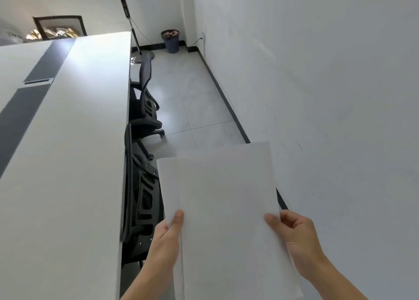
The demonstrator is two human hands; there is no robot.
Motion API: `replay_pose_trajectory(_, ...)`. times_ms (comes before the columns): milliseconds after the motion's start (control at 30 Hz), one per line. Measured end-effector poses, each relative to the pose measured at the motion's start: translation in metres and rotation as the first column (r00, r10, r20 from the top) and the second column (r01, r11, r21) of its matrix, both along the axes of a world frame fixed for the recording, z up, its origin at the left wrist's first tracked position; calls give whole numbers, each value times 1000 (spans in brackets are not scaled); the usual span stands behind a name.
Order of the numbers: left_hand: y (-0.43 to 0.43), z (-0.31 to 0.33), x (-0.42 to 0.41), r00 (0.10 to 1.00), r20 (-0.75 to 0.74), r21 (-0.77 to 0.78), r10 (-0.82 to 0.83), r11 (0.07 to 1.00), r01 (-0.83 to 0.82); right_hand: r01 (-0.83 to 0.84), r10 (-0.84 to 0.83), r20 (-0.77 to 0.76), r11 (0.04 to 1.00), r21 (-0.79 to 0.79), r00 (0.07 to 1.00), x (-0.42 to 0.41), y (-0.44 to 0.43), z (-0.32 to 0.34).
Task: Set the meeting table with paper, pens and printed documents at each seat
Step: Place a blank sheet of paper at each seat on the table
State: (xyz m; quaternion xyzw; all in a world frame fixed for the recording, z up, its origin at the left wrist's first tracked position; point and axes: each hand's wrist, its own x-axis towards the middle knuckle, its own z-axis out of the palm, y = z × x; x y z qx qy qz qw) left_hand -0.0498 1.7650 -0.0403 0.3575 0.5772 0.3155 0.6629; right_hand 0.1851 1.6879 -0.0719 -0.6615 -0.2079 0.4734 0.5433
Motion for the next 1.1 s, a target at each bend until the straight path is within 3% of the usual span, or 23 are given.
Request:
replay_pose_trajectory(267, 104, -4, 67, 969, -93, 75, 228, 972, -222, -288, 287, -133, 958, 9, 949, 77, 162, -10)
replay_pose_trajectory(433, 145, 0, 78, 886, -131, 100, 445, 895, -435, -546, 542, -92, 837, -32, 835, 87, 259, -5)
replay_pose_trajectory(667, 172, -16, 38, 675, -164, 51, 719, 689, -723, -773, 774, -6, 633, -22, 634, 22, 356, -8)
replay_pose_trajectory(1100, 250, -18, -125, 397, -193, 150, 897, 427, -892, -924, 912, 246, 364, -113, 329, -164, 513, -18)
